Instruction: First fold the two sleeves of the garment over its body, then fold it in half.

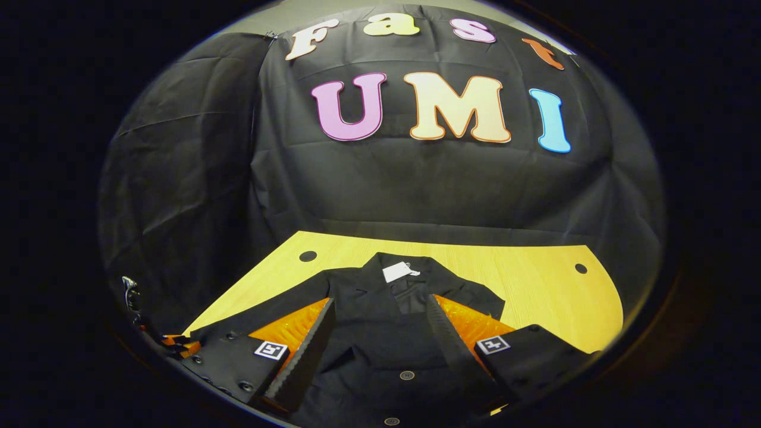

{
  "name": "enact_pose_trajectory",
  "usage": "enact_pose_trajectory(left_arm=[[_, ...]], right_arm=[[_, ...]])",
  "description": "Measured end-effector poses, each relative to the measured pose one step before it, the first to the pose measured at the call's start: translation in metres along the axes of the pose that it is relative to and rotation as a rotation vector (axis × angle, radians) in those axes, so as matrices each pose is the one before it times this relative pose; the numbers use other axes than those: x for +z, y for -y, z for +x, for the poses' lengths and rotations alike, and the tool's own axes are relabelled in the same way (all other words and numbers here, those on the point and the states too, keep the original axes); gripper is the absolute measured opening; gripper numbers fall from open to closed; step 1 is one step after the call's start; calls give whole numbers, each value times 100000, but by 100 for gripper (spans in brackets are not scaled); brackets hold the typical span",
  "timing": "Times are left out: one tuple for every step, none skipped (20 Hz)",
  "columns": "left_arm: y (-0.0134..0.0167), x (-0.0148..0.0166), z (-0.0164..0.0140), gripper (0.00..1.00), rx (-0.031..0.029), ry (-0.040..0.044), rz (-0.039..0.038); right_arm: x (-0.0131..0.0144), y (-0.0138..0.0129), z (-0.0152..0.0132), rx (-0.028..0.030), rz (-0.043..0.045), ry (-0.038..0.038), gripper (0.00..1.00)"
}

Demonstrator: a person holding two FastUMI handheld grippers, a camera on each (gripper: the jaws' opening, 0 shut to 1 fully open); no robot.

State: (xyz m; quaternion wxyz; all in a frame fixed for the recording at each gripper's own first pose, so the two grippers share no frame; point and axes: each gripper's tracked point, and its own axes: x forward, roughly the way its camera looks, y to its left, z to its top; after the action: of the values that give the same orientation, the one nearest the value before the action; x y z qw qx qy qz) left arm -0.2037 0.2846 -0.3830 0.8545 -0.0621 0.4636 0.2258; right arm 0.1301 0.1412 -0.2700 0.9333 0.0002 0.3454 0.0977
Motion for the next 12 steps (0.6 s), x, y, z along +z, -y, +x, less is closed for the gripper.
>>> enact_pose_trajectory(left_arm=[[120,218,-402,41,-1089,388,-2401],[-44,-44,194,22,-552,221,-1720],[-65,-201,-393,2,649,-527,-812],[2,-35,656,0,234,-1244,-534],[186,190,60,0,-345,-1330,142],[355,-67,-174,0,-1309,-1470,-873],[512,482,-659,0,-1807,-210,-1019],[591,889,-330,0,-1070,1354,2],[293,1293,-428,0,262,2629,360],[417,1409,-386,0,-793,3456,122],[565,1674,-420,0,-941,3548,413],[726,1226,-161,0,-730,1968,1268]], right_arm=[[-119,351,-198,5,-503,-218,99],[-423,314,-350,383,-125,-811,99],[-199,388,-327,145,69,-79,99],[-62,552,-549,-532,166,556,99],[-201,566,-457,-378,371,547,99],[-197,408,-486,258,335,358,99],[-171,491,-538,306,-132,453,99],[-136,635,-419,-65,-516,345,99],[-161,611,-464,-333,-362,-93,99],[-150,610,-415,131,-103,161,99],[11,659,-404,-122,187,571,99],[33,634,-423,-289,477,570,99]])
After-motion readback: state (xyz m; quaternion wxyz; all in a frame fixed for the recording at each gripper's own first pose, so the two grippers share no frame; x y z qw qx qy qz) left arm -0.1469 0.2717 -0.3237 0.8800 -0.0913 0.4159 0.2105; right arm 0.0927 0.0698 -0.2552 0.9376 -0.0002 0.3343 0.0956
